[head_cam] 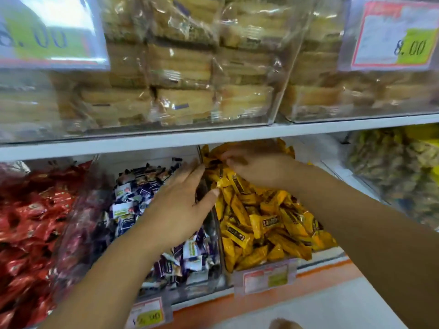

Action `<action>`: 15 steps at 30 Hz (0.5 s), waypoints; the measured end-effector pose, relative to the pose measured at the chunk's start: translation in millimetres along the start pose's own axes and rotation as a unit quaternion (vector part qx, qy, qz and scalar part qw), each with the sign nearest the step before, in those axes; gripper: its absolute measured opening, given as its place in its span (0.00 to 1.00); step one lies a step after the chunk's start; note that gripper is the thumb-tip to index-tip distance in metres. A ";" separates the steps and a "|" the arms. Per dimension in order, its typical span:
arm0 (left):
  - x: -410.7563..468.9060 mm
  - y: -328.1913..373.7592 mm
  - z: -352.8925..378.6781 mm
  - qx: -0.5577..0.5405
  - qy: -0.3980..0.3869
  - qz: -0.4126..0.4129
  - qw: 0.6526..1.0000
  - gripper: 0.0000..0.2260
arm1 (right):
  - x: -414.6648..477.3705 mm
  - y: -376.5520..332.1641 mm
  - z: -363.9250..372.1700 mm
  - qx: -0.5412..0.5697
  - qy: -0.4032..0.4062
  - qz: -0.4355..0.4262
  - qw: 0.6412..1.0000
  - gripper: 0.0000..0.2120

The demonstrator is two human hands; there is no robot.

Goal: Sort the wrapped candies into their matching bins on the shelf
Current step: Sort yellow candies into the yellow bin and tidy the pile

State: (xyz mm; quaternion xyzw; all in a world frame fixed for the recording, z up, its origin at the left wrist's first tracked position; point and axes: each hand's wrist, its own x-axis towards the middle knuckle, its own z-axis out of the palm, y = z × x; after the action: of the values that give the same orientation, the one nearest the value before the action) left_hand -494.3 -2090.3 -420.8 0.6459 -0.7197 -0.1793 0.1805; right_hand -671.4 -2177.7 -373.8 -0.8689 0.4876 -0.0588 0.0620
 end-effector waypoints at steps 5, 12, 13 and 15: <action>-0.5 -5.8 0.0 0.060 -0.007 0.026 0.998 0.33 | 52.0 -17.0 20.4 0.015 -0.101 -0.066 0.993 0.10; -0.7 -8.0 -1.2 0.071 -0.009 -0.008 0.997 0.33 | 42.1 35.2 14.2 -0.031 -0.097 -0.023 0.995 0.23; -1.1 -8.2 -1.3 0.069 -0.015 -0.012 0.997 0.32 | 40.3 40.9 12.3 -0.029 -0.087 -0.017 0.996 0.21; -1.8 -8.0 -1.8 0.066 -0.031 -0.017 0.997 0.30 | 36.9 46.2 9.2 -0.027 -0.083 0.002 0.996 0.20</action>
State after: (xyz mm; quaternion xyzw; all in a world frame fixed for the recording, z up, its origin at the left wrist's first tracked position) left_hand -486.3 -2089.3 -423.2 0.6630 -0.7240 -0.1546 0.1116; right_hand -689.7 -2232.6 -388.9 -0.8711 0.4840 0.0266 0.0790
